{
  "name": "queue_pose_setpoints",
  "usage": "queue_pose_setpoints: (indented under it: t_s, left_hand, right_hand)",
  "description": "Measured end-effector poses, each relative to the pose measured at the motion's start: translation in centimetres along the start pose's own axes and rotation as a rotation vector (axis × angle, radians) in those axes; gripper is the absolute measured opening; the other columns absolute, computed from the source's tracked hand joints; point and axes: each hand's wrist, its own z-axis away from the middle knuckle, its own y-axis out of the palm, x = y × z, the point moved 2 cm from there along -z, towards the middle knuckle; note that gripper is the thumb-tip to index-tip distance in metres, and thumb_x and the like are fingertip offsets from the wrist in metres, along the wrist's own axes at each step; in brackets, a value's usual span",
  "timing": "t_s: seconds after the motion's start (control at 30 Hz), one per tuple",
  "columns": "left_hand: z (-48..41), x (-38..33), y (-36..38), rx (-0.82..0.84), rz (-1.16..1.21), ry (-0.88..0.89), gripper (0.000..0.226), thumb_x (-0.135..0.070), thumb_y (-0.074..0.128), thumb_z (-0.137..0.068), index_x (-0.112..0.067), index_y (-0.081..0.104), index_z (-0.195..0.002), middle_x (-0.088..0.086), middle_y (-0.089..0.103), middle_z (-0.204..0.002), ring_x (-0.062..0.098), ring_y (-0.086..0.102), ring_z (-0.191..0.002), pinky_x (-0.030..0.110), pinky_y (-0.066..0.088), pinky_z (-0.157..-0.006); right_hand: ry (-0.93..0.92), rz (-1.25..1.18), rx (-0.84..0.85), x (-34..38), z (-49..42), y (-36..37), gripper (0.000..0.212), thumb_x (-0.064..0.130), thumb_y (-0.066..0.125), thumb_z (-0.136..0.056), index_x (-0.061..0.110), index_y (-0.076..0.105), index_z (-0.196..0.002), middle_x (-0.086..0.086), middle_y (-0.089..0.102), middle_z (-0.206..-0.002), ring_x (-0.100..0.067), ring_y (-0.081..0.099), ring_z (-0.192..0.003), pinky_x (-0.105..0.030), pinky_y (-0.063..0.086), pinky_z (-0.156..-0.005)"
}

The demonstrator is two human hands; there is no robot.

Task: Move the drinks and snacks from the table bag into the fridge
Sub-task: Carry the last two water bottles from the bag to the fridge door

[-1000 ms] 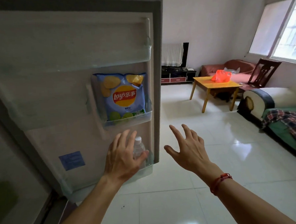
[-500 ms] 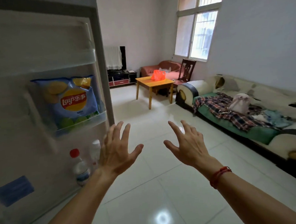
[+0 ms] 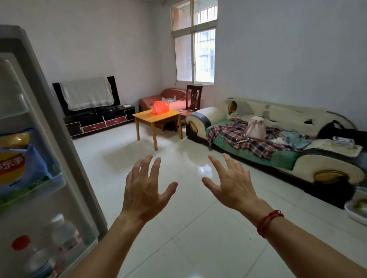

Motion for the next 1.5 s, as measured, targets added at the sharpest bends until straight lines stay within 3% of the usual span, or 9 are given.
queue_pose_setpoints:
  t_s: [0.7, 0.87, 1.03, 1.5]
  left_hand:
    - [-11.2, -3.0, 7.0, -0.060, -0.067, -0.015, 0.080, -0.070, 0.044, -0.084, -0.012, 0.048, -0.140, 0.013, 0.046, -0.144, 0.034, 0.045, -0.132, 0.053, 0.047, -0.098]
    - [-15.1, -0.7, 10.4, -0.044, -0.080, -0.025, 0.080, -0.071, 0.042, -0.084, -0.014, 0.048, -0.140, 0.013, 0.046, -0.145, 0.034, 0.043, -0.133, 0.053, 0.044, -0.099]
    - [-20.8, 3.4, 15.0, -0.049, -0.080, -0.047, 0.079, -0.070, 0.039, -0.086, -0.015, 0.045, -0.142, 0.012, 0.043, -0.147, 0.034, 0.038, -0.136, 0.052, 0.040, -0.103]
    - [-40.9, 15.6, 26.9, -0.032, -0.037, -0.039, 0.081, -0.070, 0.036, -0.085, -0.015, 0.044, -0.144, 0.013, 0.041, -0.150, 0.034, 0.034, -0.140, 0.051, 0.034, -0.109]
  right_hand:
    - [-0.103, -0.069, -0.051, -6.7, -12.9, 0.4, 0.072, 0.064, 0.043, -0.097, 0.036, 0.018, -0.159, -0.014, 0.026, -0.162, -0.032, 0.027, -0.148, -0.054, 0.027, -0.116]
    - [-0.119, -0.069, -0.055, -6.7, -18.3, 3.2, 0.074, 0.068, 0.032, -0.091, 0.036, 0.021, -0.157, -0.013, 0.031, -0.159, -0.031, 0.031, -0.145, -0.053, 0.030, -0.113]
    - [-0.119, -0.060, -0.060, -6.6, -25.3, 6.8, 0.070, 0.064, 0.041, -0.096, 0.036, 0.021, -0.157, -0.013, 0.027, -0.162, -0.031, 0.027, -0.147, -0.053, 0.028, -0.115]
    - [-0.066, 0.000, -0.041, -4.9, -49.5, 15.7, 0.070, 0.065, 0.040, -0.096, 0.039, 0.019, -0.157, -0.015, 0.025, -0.163, -0.032, 0.027, -0.147, -0.053, 0.025, -0.117]
